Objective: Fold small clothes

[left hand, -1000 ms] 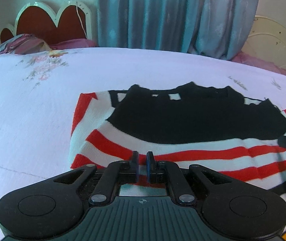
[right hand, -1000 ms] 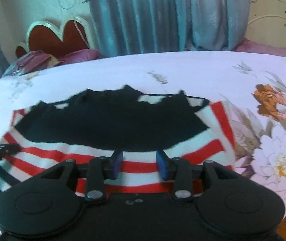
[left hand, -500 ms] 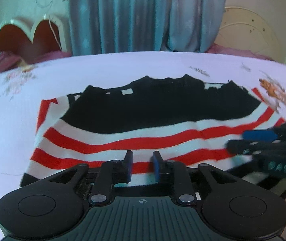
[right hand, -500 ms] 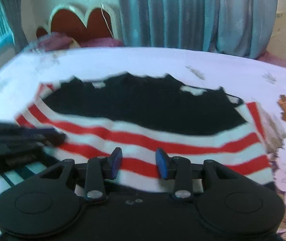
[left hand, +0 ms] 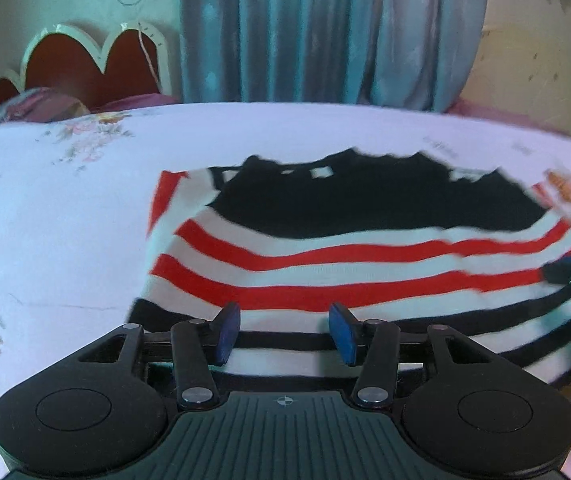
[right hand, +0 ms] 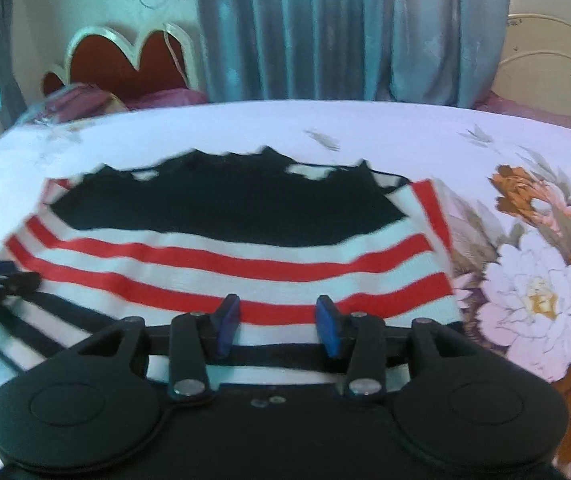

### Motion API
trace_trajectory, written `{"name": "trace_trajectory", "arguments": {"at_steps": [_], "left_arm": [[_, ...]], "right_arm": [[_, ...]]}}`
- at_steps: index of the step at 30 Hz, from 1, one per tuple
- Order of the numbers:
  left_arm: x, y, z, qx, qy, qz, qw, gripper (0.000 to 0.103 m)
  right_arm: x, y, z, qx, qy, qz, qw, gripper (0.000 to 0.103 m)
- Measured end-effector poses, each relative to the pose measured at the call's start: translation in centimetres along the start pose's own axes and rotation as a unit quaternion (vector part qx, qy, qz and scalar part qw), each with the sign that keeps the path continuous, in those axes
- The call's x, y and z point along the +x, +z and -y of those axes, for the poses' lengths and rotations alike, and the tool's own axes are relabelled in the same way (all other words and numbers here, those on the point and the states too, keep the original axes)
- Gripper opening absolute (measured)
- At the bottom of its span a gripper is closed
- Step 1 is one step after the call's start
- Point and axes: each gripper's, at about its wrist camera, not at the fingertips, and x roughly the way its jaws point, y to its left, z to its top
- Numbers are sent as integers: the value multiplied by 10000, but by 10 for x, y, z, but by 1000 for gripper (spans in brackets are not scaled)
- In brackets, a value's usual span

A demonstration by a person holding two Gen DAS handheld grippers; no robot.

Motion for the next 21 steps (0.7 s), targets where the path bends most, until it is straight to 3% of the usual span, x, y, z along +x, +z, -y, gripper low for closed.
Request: {"name": "trace_trajectory", "arguments": {"at_steps": [7, 13, 21], "left_arm": [[-13, -15, 21, 163, -260, -8, 9995, 49], [-6, -30, 23, 396, -179, -196, 9989, 50], [-6, -31, 23, 426, -172, -203, 9987, 50]], "right_arm": [[-14, -13, -27, 53, 130, -86, 9999, 41], [-14, -29, -24, -27, -367, -248, 9990, 40], [-18, -39, -18, 73, -612, -292, 9977, 42]]}}
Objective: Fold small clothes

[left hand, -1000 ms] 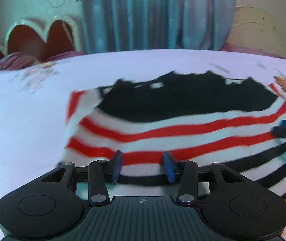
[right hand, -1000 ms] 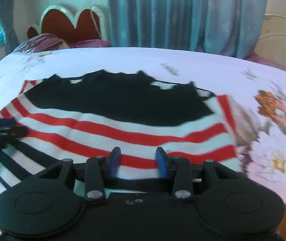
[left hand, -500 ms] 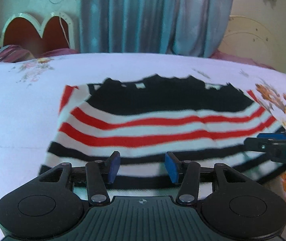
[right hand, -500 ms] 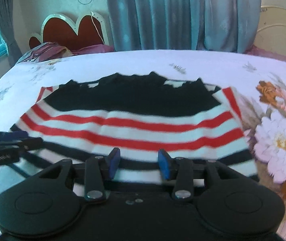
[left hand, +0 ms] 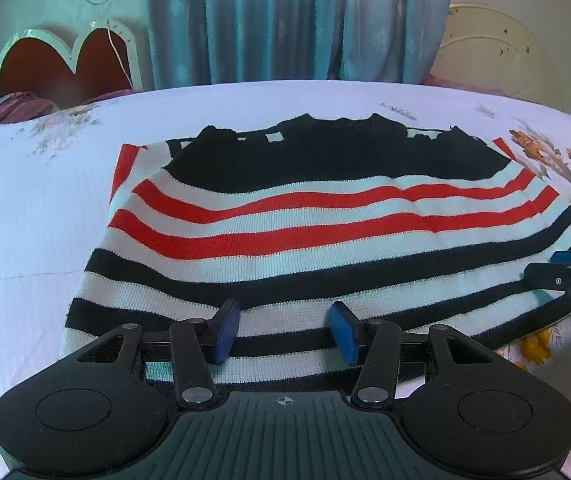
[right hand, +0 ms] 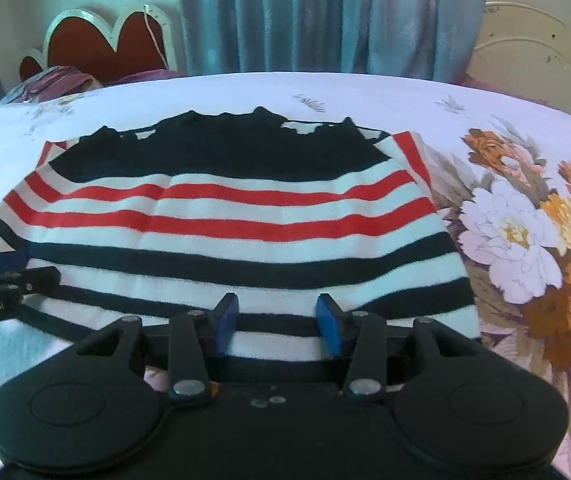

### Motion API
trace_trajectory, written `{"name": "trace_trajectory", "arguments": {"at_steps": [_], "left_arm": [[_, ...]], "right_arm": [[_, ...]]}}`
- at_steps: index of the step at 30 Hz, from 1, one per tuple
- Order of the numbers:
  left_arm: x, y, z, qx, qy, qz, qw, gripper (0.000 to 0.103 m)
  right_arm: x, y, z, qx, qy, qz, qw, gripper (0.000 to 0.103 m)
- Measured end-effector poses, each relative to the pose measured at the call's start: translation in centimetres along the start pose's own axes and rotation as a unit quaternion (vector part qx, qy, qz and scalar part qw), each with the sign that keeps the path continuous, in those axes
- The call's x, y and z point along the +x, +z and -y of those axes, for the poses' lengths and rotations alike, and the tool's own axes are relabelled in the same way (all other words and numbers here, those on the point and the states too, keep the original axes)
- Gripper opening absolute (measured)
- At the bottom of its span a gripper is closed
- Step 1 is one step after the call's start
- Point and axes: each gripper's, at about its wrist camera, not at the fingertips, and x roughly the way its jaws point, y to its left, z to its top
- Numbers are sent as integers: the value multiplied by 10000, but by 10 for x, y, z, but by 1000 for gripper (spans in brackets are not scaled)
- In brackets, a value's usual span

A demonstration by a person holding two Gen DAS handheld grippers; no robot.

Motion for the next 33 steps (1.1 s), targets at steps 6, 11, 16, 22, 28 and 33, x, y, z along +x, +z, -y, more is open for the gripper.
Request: {"name": "trace_trajectory", "arguments": {"at_steps": [6, 11, 16, 22, 28, 33], "left_arm": [[1, -1, 2, 89, 27, 10, 10000, 50], [1, -3, 1, 145, -4, 27, 9999, 50], [0, -3, -2, 104, -34, -10, 9999, 51], [1, -5, -3, 131, -60, 14, 9999, 51], [-9, -2, -3, 26, 21, -43, 10000, 59], [-26, -6, -6, -65, 157, 6, 9999, 71]], "right_arm": [[4, -2, 8, 98, -34, -113, 9999, 42], [1, -5, 27, 392, -294, -15, 9988, 40], [-5, -7, 33, 521, -426, 90, 9977, 38], [3, -16, 40, 592, -523, 19, 9969, 39], [-6, -3, 38, 623, -429, -257, 9968, 43], [-28, -9, 29, 790, -217, 48, 9966, 53]]}}
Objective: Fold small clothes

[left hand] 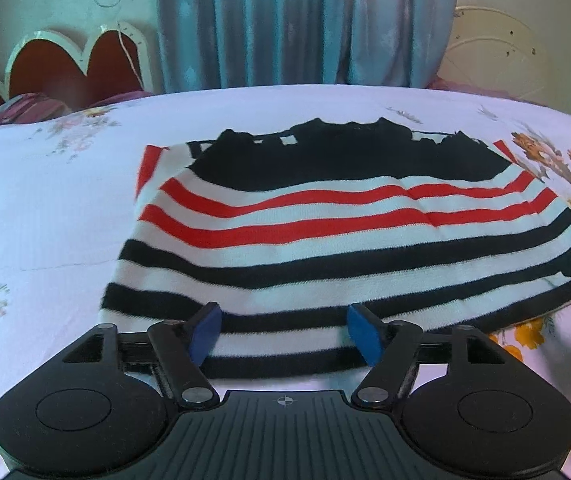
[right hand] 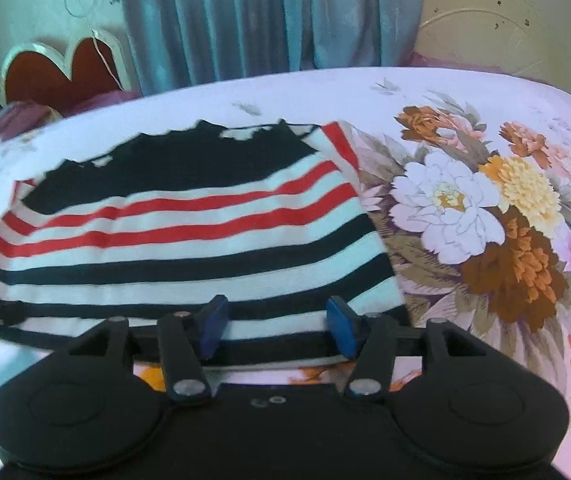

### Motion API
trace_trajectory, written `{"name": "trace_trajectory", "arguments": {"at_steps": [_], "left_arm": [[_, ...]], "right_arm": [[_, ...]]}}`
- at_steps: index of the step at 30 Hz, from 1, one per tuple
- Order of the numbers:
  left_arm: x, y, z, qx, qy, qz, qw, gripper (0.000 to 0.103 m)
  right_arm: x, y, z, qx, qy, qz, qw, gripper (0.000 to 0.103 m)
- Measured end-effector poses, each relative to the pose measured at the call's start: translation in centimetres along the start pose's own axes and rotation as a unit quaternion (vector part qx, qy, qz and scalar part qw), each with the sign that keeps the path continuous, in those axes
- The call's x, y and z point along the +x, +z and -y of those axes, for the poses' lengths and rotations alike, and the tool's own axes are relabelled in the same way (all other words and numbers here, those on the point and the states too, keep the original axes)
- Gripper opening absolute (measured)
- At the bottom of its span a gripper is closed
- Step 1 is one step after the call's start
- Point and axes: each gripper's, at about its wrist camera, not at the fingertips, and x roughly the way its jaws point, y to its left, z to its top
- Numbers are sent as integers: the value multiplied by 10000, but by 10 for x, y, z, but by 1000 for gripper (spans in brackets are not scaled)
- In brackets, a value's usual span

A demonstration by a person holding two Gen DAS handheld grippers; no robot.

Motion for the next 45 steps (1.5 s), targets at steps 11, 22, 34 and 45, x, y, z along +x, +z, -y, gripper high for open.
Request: {"name": "trace_trajectory", "arguments": {"at_steps": [11, 22, 34, 45], "left_arm": [[-22, -15, -18, -502, -48, -309, 9983, 82], [-10, -29, -44, -1783, -593, -635, 9801, 82], [25, -38, -68, -3448, -941, 65, 9339, 82], [57, -34, -88, -4396, -732, 537, 8936, 33]], "right_arm": [[-28, -13, -32, -300, 353, 101, 9989, 61], [-31, 3, -55, -642, 690, 293, 9951, 62], [17, 20, -62, -730, 781, 120, 9942, 62], [60, 40, -79, -935, 862, 23, 9919, 64]]}}
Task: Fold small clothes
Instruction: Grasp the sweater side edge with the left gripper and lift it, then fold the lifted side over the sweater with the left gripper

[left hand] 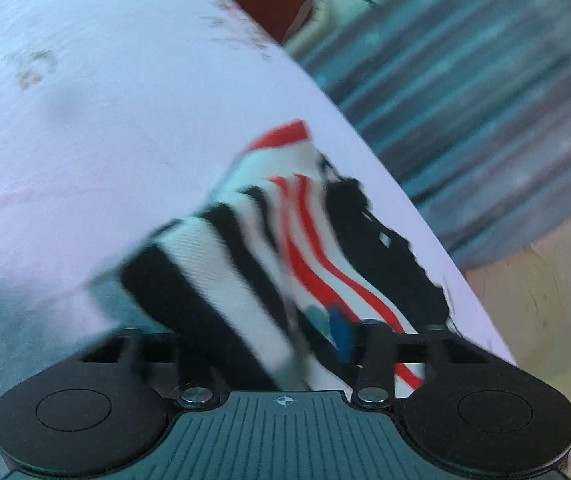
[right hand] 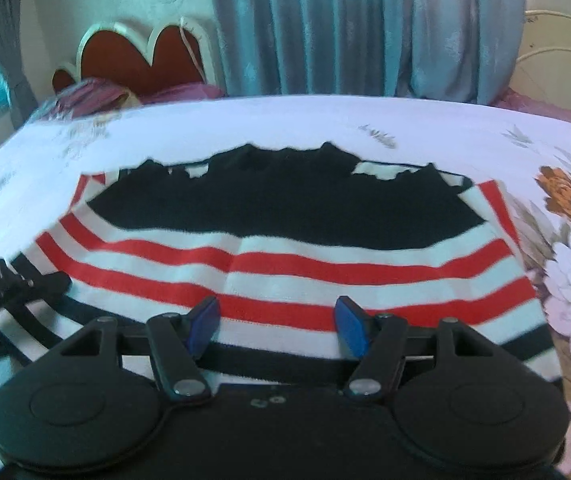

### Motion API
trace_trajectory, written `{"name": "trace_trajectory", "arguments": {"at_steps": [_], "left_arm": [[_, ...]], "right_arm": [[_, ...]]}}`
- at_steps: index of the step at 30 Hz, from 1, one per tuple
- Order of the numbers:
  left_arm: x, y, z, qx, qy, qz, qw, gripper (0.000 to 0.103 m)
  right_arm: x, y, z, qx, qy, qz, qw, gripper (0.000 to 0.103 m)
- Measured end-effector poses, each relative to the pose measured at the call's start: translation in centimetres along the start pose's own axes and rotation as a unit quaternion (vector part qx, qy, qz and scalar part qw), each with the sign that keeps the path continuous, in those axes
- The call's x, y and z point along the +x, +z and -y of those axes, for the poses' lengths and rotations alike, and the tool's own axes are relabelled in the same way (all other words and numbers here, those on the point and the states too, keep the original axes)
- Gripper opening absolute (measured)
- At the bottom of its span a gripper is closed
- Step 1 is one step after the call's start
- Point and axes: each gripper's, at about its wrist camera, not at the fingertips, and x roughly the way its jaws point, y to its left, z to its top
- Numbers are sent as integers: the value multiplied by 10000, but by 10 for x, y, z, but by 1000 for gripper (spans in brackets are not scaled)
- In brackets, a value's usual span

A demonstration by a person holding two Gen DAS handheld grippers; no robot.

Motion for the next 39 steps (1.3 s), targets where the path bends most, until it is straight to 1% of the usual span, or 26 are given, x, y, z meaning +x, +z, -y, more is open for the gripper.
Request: {"name": "trace_trajectory", "arguments": {"at_steps": [1, 2, 4, 6, 7, 9, 10, 13, 15, 17, 21, 24, 26, 27, 29, 30, 31, 32, 33, 34, 35, 36, 37, 39], "left_arm": [[1, 1, -3, -90, -28, 8, 10000, 32], [1, 1, -3, -117, -35, 16, 9999, 29], [1, 0, -1, -79, -36, 46, 10000, 24], [1, 1, 0, -58, -56, 99, 9999, 18], [0, 1, 2, -44, -60, 128, 9999, 17], [-2, 2, 9, 84, -28, 208, 9997, 15], [-6, 3, 12, 193, -18, 254, 9995, 15], [-17, 7, 34, 757, -9, 416, 9963, 15], [-22, 10, 54, 1196, -86, 511, 9915, 15], [-26, 12, 79, 1703, -184, 589, 9835, 15], [-28, 8, 132, 2659, -514, 669, 9603, 15], [-30, -8, 171, 3314, -887, 624, 9372, 15], [-29, -25, 196, 3722, -1153, 507, 9196, 15], [-25, -38, 207, 3937, -1284, 395, 9094, 15], [-21, -62, 220, 4258, -1434, 145, 8933, 15], [-14, -79, 225, 4493, -1443, -50, 8816, 15], [-10, -94, 229, 4687, -1413, -229, 8717, 15], [-2, -109, 230, 4867, -1355, -434, 8619, 15], [5, -125, 230, 5078, -1242, -632, 8501, 17], [6, -136, 228, 5232, -1123, -644, 8424, 20], [4, -144, 225, 5343, -1072, -534, 8368, 24], [-1, -147, 223, 5400, -1112, -462, 8330, 31], [-7, -147, 223, 5404, -1175, -485, 8318, 36], [-19, -143, 222, 5362, -1353, -639, 8307, 60]], "right_arm": [[8, -3, -4, -231, -93, -79, 9997, 65], [10, -6, -8, -429, -162, -13, 9989, 67], [10, -7, -11, -489, -225, -15, 9985, 67], [5, -4, -10, -438, -223, -8, 9988, 65], [5, -6, -9, -396, -227, 38, 9990, 65], [8, -14, -13, -625, -296, 150, 9975, 66], [9, -14, -14, -672, -312, 146, 9971, 67], [7, -5, -6, -406, -158, 53, 9990, 66], [4, -3, -4, -350, -93, 84, 9993, 65], [-2, -2, 2, -153, -18, 151, 9998, 65], [-11, 1, 18, 127, 20, 261, 9996, 65], [-25, 3, 40, 431, -48, 397, 9983, 65], [-35, 4, 59, 675, -125, 483, 9965, 65], [-41, 4, 71, 816, -159, 518, 9952, 65], [-54, 3, 94, 1071, -287, 570, 9922, 65], [-59, 2, 105, 1179, -383, 600, 9905, 65], [-65, 0, 117, 1283, -492, 623, 9886, 65], [-70, -3, 127, 1393, -581, 619, 9866, 65], [-74, -5, 137, 1516, -639, 613, 9845, 65], [-79, -8, 148, 1655, -694, 620, 9818, 65], [-83, -11, 154, 1736, -730, 633, 9801, 65], [-86, -13, 160, 1815, -746, 663, 9783, 65], [-90, -14, 165, 1907, -680, 714, 9767, 66], [-94, -13, 171, 2073, -412, 789, 9742, 66]]}}
